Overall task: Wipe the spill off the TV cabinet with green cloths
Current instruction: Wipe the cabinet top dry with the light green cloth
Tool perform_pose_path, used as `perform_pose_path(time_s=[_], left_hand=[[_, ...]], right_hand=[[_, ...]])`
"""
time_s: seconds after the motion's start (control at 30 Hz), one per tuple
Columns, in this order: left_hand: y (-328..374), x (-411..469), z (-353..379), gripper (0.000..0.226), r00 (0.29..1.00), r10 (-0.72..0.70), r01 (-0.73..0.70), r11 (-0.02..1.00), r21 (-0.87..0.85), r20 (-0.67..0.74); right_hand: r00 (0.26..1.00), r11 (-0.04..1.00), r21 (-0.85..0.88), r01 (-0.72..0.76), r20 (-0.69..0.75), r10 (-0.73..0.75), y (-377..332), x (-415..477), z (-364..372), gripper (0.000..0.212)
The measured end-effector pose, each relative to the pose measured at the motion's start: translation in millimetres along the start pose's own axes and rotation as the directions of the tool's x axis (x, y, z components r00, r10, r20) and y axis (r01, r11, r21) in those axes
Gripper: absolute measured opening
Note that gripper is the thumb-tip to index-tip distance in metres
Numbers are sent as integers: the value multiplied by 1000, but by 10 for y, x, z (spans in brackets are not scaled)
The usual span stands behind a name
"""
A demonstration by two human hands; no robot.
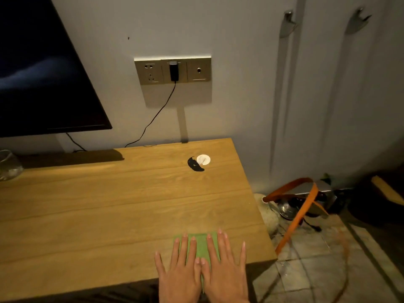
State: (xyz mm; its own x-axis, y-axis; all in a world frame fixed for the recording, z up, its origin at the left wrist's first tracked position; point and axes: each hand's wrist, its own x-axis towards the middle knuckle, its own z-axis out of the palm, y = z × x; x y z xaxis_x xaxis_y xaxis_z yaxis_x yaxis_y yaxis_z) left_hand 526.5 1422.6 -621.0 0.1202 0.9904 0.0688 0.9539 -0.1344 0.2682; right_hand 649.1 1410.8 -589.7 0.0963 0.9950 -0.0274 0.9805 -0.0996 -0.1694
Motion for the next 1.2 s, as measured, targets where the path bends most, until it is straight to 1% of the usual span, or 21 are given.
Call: perform_pose_path(time_s=[0.07,0.27,0.37,0.47,0.6,0.77,0.87,1.07,1.2], left_hand=[[34,50,15,54,1000,3,-3,1000,-7,2],[49,501,120,57,999,-25,27,998,61,-34],[86,923,99,52,999,-25,22,996,87,26],[64,1445,134,53,998,-3,-1,998,61,57],[3,2296,199,58,988,-16,2,996,91,155],[-29,3179,289,55,992,-17,12,999,37,122],[-65,3553,335,55,993,-3,-4,998,57,120],[-80,4061,403,56,995,7,-11,999,42,100],[-94,4239,446,57,997,17,-20,999,37,74]], right_hand=[[999,999,35,-5,-42,6,28,66,36,60],[998,999,42,-9,-61,11,63,531,176,65],[999,1000,8,13,-39,-13,84,949,162,67],[1000,1000,18,15,-19,-15,102,1482,180,59],[999,1000,-17,23,47,-23,129,2331,264,65],[999,1000,-29,9,33,-8,175,3230,282,64],[1000,1000,-29,8,31,-7,175,3589,282,65],[999,1000,-18,-2,32,3,176,4071,265,69],[1000,1000,-5,5,21,-5,188,4238,272,67]])
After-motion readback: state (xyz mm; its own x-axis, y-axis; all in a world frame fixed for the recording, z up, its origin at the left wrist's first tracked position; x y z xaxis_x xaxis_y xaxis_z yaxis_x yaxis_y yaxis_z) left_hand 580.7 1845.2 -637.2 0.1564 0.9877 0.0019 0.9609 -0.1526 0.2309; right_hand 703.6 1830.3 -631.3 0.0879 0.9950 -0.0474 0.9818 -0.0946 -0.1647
